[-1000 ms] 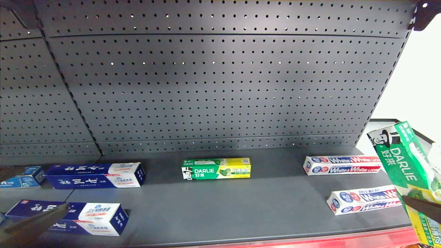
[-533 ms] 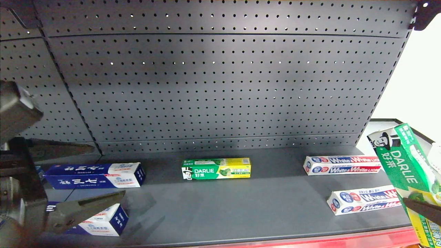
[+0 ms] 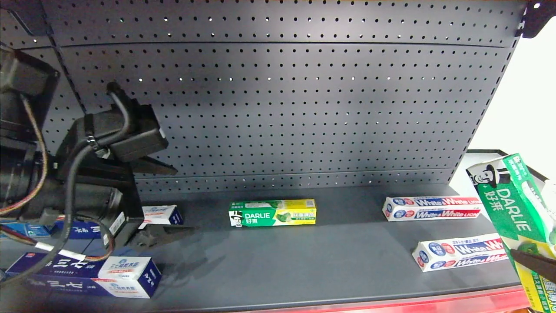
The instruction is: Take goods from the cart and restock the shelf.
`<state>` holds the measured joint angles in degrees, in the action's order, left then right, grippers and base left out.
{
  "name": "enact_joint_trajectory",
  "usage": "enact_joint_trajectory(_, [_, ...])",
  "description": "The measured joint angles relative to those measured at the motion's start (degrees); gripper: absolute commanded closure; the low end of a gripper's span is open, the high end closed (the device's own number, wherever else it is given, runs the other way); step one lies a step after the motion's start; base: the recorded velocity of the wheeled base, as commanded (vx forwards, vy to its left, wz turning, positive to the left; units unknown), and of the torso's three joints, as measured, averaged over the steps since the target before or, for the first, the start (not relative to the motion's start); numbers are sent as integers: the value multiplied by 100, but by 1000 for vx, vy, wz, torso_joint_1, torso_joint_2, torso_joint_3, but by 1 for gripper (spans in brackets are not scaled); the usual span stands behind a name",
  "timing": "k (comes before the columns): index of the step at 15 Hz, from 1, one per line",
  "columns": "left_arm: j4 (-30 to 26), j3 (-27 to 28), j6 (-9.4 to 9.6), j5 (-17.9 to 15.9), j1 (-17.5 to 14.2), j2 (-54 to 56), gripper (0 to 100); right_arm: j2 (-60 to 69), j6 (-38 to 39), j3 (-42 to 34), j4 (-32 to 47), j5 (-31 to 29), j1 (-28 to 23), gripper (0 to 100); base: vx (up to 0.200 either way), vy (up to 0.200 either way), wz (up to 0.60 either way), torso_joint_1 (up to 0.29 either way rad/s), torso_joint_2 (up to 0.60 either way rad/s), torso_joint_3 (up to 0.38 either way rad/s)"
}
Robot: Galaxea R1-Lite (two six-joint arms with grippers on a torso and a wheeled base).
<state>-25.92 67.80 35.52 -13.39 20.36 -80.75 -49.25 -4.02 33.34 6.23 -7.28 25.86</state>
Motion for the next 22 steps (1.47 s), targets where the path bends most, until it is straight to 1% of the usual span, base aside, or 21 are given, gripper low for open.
enact_joint_trajectory(1, [13, 57, 167, 1, -11, -174, 0, 9, 0, -2, 0, 0, -1, 100, 0, 0, 0, 0, 0, 0])
enact_joint_trajectory(2, [94, 116, 227, -2, -13, -367, 0, 16, 0, -10, 1, 2, -9, 100, 0, 0, 0, 0, 0, 0])
enact_joint_trajectory(4, [391, 210, 273, -29, -2, -692, 0, 35, 0, -18, 1, 0, -11, 100, 0, 0, 0, 0, 0, 0])
enact_joint_trajectory(5, [561, 251, 396, -84, 4, -861, 0, 44, 0, -27, 1, 4, -11, 100, 0, 0, 0, 0, 0, 0])
enact_joint_trajectory(6, [692, 304, 563, -185, 1, -1024, 0, 52, 0, -40, -2, 9, -11, 100, 0, 0, 0, 0, 0, 0])
enact_joint_trajectory(8, [752, 507, 870, -311, -16, -1381, 0, 85, -5, -112, 1, 11, -4, 100, 0, 0, 0, 0, 0, 0])
enact_joint_trajectory(9, [761, 590, 952, -323, -21, -1531, 0, 102, -2, -140, 1, 9, -4, 100, 0, 0, 0, 0, 0, 0])
enact_joint_trajectory(11, [753, 747, 1220, -328, -38, -1818, 0, 165, -7, -168, 28, 15, -4, 100, 0, 0, 0, 0, 0, 0])
enact_joint_trajectory(13, [674, 914, 1349, -352, -63, -2043, 0, 195, -7, -178, 28, 63, -4, 100, 0, 0, 0, 0, 0, 0])
enact_joint_trajectory(14, [474, 1104, 1423, -383, -68, -2159, 0, 201, -10, -178, 26, 99, -4, 100, 0, 0, 0, 0, 0, 0])
enact_joint_trajectory(15, [145, 1334, 1510, -432, -62, -2258, 0, 207, -16, -178, 20, 110, -4, 100, 0, 0, 0, 0, 0, 0])
enact_joint_trajectory(17, [-835, 2161, 1741, -546, -21, -2520, 0, 217, -24, -178, 20, 115, -4, 100, 0, 0, 0, 0, 0, 0])
enact_joint_trajectory(19, [-1658, 2972, 2069, -602, 15, -2837, 0, 221, -27, -178, 20, 121, -4, 100, 0, 0, 0, 0, 0, 0])
enact_joint_trajectory(21, [-2642, 3782, 2461, -624, 34, -3187, 0, 221, -27, -178, 23, 121, -4, 100, 0, 0, 0, 0, 0, 0])
enact_joint_trajectory(22, [-3011, 4148, 2649, -634, 41, -3363, 0, 221, -27, -178, 23, 123, -4, 100, 0, 0, 0, 0, 0, 0])
